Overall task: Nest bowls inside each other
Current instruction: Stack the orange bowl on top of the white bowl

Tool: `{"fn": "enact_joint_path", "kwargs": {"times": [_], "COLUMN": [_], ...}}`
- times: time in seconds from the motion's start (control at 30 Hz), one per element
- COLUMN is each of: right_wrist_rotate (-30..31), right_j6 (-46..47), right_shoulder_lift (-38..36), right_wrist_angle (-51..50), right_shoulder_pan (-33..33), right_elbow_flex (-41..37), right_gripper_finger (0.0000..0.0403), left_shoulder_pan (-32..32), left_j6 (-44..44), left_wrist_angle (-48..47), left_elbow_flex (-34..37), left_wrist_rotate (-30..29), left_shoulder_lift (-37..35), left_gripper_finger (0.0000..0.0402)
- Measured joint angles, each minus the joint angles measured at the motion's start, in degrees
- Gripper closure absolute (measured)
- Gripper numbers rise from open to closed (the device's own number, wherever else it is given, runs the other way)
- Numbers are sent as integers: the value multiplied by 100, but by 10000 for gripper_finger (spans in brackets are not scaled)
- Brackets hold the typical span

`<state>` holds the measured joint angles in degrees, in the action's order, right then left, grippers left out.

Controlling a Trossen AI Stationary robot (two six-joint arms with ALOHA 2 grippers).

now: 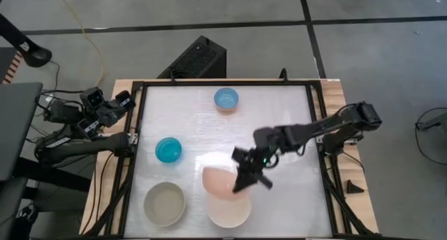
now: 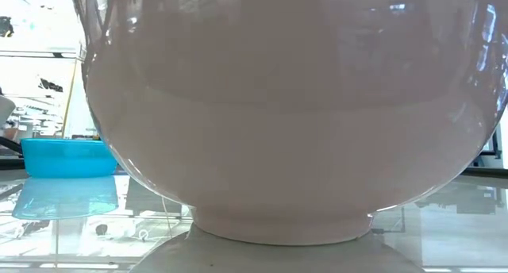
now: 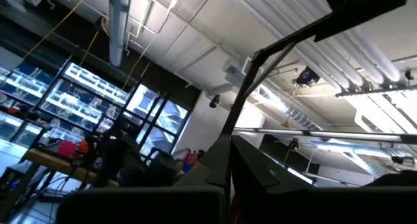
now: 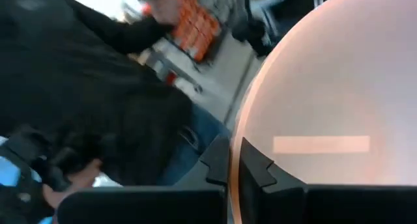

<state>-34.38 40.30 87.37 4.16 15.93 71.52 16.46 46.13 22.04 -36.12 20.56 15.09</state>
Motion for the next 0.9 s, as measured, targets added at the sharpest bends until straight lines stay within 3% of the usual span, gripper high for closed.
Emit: {"fn": "enact_joint_path", "kwargs": {"times": [0.27,0.4,0.63,0.9], "right_wrist_rotate": [1390,2267,3856,4184], "right_j6": [-989,-1342,-1186,-412], "right_shoulder_lift": [841,1395,2683,4192], "right_wrist_angle": [-1815,-2998,-4840,-6407], "right_shoulder_pan": [816,1179,1602,1833], "right_elbow_flex": [1051,1897,3876,5821], "right_gripper_finger": [372,372,373,373], "left_shoulder_pan": [0,1,1,0], "left_j6": [-45,-108,2,453], "left_wrist_angle": [-33,-39,-81,-72], "left_elbow_flex": [0,0,0,0], "left_wrist_rotate": [-765,-863,-303,307], "left_shoulder_lift": [-2,-2,-4,-4], "left_gripper_finger": [402,401,401,402]}}
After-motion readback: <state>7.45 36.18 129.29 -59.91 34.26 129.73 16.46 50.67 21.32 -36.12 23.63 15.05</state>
